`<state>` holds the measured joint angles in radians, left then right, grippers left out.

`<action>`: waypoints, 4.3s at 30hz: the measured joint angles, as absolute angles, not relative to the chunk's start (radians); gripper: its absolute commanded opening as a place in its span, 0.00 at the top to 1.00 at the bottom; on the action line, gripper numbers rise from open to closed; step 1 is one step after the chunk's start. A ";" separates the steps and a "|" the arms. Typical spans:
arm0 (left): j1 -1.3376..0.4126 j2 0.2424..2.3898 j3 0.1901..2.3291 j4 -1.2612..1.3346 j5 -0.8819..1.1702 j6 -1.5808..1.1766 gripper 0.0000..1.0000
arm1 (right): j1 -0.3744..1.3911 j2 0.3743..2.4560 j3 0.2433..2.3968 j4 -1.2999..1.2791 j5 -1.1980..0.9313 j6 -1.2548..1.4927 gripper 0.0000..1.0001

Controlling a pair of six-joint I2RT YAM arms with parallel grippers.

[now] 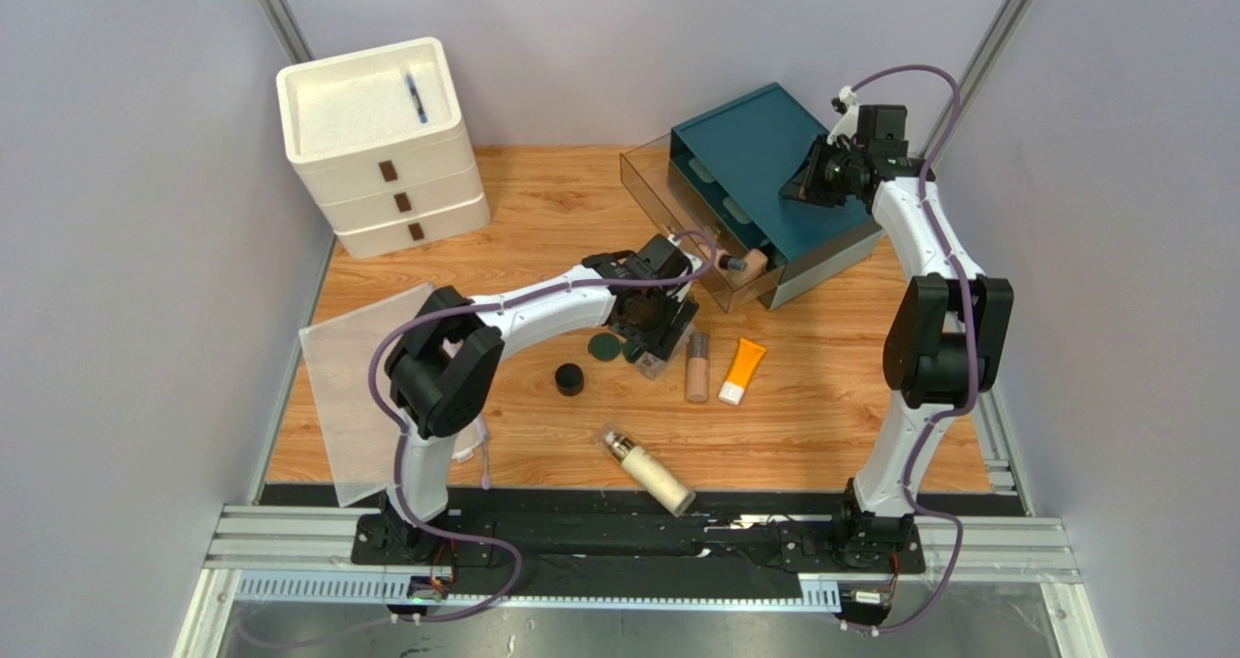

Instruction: Organize the makeup

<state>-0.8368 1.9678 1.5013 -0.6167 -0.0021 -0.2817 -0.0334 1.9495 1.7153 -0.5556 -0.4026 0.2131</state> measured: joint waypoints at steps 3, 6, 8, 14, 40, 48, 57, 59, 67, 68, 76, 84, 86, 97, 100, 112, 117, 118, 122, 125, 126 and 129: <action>-0.838 2.010 1.502 -0.603 0.001 -0.281 0.35 | -0.033 1.950 1.716 -0.556 -0.403 0.213 0.98; -0.842 2.055 1.502 -0.600 0.014 -0.279 0.44 | -0.033 1.950 1.716 -0.556 -0.403 0.213 0.98; -0.846 2.060 1.512 -0.602 0.012 -0.268 0.65 | -0.033 1.950 1.716 -0.556 -0.403 0.213 0.98; -0.865 2.062 1.520 -0.601 0.006 -0.255 1.00 | -0.033 1.950 1.716 -0.556 -0.403 0.213 0.98; -0.737 1.826 1.668 -0.763 -0.192 -0.409 1.00 | -0.033 1.950 1.716 -0.556 -0.403 0.213 0.98; -0.686 1.918 2.138 -0.746 -0.147 -0.525 1.00 | -0.033 1.950 1.714 -0.554 -0.403 0.213 0.98; -0.649 2.162 2.345 -0.714 -0.003 -0.725 0.80 | -0.033 1.948 1.713 -0.553 -0.403 0.213 0.98; -0.640 2.204 2.344 -0.705 0.027 -0.759 0.76 | -0.033 1.948 1.713 -0.553 -0.403 0.213 0.98; -0.623 2.280 2.352 -0.694 0.086 -0.847 0.46 | -0.033 1.946 1.709 -0.550 -0.403 0.213 0.97; -0.623 2.280 2.356 -0.691 0.094 -0.854 0.45 | -0.033 1.946 1.709 -0.550 -0.403 0.213 0.97; -0.623 2.280 2.382 -0.642 0.153 -0.880 0.34 | -0.030 1.940 1.710 -0.557 -0.402 0.213 0.97; -0.623 2.280 2.383 -0.626 0.171 -0.880 0.35 | -0.020 1.940 1.752 -0.640 -0.394 0.214 0.99; -0.623 2.271 2.368 -0.618 0.175 -0.870 0.35 | -0.015 1.940 1.774 -0.686 -0.375 0.216 1.00; -0.658 1.976 2.017 -0.637 0.133 -0.668 0.35 | -0.046 1.892 1.784 -0.788 -0.118 0.260 1.00; -0.701 1.897 1.933 -0.655 0.094 -0.599 0.35 | -0.069 1.891 1.784 -0.787 -0.081 0.272 1.00; -0.890 1.880 1.740 -0.754 0.036 -0.380 0.37 | -0.121 1.896 1.784 -0.782 -0.067 0.291 1.00; -0.894 1.894 1.688 -0.771 0.043 -0.374 0.37 | -0.121 1.896 1.776 -0.765 -0.080 0.289 1.00; -0.894 1.899 1.679 -0.771 0.048 -0.379 0.38 | -0.122 1.896 1.771 -0.757 -0.082 0.288 1.00; -0.895 1.927 1.637 -0.754 0.075 -0.412 0.38 | -0.124 1.894 1.760 -0.736 -0.093 0.286 1.00; -0.897 1.977 1.627 -0.733 0.117 -0.442 0.38 | -0.126 1.887 1.745 -0.722 -0.104 0.284 1.00; -0.897 1.998 1.627 -0.723 0.133 -0.449 0.38 | -0.127 1.886 1.743 -0.719 -0.106 0.282 1.00; -0.897 2.045 1.626 -0.698 0.176 -0.470 0.38 | -0.128 1.881 1.733 -0.709 -0.112 0.281 1.00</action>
<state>-0.8970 2.0453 1.6264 -0.6983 0.1757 -0.4702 -0.1280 1.8812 1.7332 -0.7086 -0.1116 0.2806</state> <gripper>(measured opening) 0.618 0.003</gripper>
